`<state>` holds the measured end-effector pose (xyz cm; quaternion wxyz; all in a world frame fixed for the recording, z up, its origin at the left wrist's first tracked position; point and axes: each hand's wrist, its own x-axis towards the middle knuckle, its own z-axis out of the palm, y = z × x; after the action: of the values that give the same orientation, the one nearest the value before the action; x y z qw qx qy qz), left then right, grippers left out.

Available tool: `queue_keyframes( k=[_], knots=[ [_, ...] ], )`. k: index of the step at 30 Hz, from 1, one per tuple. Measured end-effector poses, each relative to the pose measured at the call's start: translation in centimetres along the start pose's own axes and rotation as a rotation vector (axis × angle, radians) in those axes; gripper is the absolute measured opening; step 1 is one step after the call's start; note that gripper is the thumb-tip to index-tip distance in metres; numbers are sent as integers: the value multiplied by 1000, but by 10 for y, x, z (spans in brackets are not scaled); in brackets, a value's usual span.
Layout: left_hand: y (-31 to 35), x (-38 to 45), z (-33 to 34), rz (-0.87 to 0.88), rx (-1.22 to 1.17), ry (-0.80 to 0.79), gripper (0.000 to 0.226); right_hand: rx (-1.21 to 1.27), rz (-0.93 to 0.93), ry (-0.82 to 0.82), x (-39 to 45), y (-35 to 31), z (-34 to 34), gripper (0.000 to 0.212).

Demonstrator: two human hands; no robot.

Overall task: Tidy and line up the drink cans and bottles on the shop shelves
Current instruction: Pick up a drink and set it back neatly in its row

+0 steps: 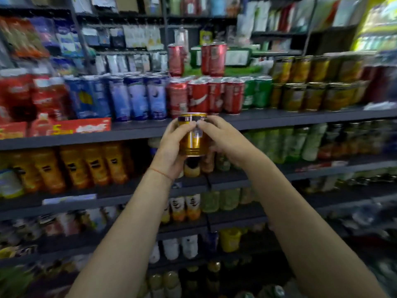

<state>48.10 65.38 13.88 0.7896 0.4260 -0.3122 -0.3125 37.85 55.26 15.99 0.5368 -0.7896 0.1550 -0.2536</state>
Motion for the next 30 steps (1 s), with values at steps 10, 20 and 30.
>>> queue_keyframes(
  k=[10,20,30],
  knots=[
    [-106,128,198,169,95,-198,45,-103,-242,411,14,61,-223,60],
    [-179,227,358,622,773,-41,14,-96,-259,774,50,92,-425,59],
    [-255,269,453,684,1535,327,61,72,-434,698,79,128,-556,47]
  ],
)
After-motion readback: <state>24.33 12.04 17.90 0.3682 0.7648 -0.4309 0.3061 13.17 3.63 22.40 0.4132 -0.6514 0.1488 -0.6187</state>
